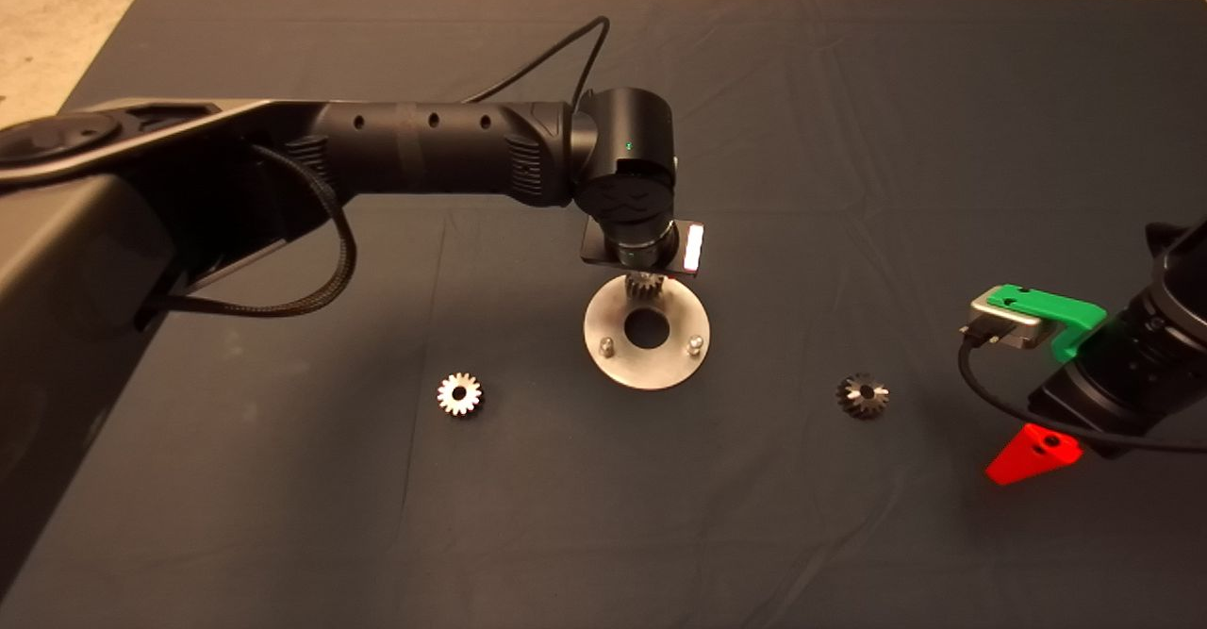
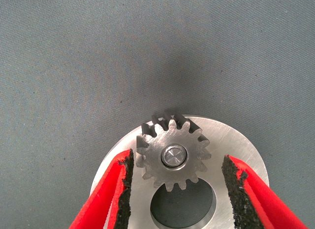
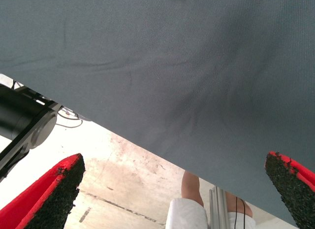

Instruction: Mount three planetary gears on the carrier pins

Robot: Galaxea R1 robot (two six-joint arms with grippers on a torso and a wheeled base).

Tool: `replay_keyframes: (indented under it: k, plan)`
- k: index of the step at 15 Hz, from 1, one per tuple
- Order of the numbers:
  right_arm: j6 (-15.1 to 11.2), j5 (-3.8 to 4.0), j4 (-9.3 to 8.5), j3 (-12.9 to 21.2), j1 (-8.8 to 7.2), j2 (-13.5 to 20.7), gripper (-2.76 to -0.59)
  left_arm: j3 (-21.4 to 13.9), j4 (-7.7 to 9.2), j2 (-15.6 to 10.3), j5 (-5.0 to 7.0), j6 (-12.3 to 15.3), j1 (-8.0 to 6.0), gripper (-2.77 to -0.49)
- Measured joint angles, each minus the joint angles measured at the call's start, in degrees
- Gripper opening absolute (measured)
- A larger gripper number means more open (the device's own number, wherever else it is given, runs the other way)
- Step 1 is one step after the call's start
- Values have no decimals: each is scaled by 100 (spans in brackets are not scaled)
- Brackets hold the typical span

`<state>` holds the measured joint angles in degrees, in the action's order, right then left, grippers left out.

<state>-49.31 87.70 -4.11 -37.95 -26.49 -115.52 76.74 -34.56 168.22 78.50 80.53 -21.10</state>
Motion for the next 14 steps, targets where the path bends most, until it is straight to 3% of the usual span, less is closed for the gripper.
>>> replay_keyframes:
  k: [4, 7, 9, 11, 13, 14]
  plan:
    - [0, -2, 1, 0, 4, 3, -63, -119, 5, -208, 4, -2, -25, -184]
    - [0, 0, 4, 0, 68, 30, -63, -826, 72, -773, 111, 9, -244, -174]
    - [0, 0, 4, 2, 94, 33, -63, -1490, 361, -1323, 190, 48, -307, -164]
    - [0, 6, 4, 2, 94, 50, -63, -2026, 743, -1912, 405, 89, -310, -151]
    - [0, 1, 5, 6, 94, 44, -63, -2521, 999, -2440, 670, 124, -509, -142]
    - [0, -16, 6, 23, 94, 44, -63, -2772, 1144, -2659, 726, 135, -651, -138]
